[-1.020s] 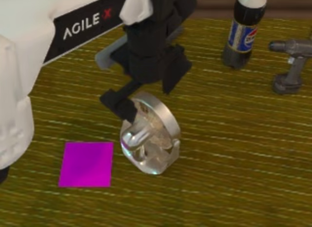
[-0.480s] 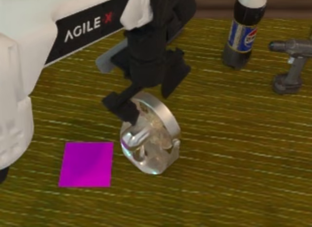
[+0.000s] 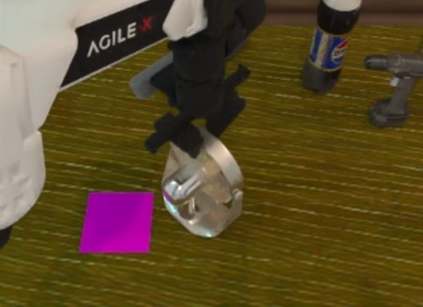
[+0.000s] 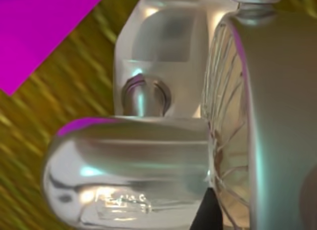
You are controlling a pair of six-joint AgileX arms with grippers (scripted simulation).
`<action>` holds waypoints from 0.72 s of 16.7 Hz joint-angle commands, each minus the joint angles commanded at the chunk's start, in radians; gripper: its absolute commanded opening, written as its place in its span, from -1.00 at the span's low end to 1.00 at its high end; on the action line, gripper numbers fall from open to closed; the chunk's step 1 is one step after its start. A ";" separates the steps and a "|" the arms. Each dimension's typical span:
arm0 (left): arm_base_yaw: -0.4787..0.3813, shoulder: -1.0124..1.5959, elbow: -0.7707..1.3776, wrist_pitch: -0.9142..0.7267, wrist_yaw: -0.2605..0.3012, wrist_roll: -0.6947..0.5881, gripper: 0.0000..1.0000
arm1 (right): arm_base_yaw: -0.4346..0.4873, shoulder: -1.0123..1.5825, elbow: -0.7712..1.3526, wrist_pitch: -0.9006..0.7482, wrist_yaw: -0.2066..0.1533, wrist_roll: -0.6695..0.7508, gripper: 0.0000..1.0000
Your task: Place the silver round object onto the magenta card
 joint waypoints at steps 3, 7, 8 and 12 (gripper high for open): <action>0.000 0.000 0.000 0.000 0.000 0.000 -1.00 | 0.000 0.000 0.000 0.000 0.000 0.000 1.00; 0.000 0.000 0.000 0.000 0.000 0.000 -1.00 | 0.000 0.000 0.000 0.000 0.000 0.000 1.00; 0.000 0.000 0.000 0.000 0.000 0.000 -1.00 | 0.000 0.000 0.000 0.000 0.000 0.000 1.00; 0.001 0.001 0.004 -0.004 0.000 0.001 -1.00 | 0.000 0.000 0.000 0.000 0.000 0.000 1.00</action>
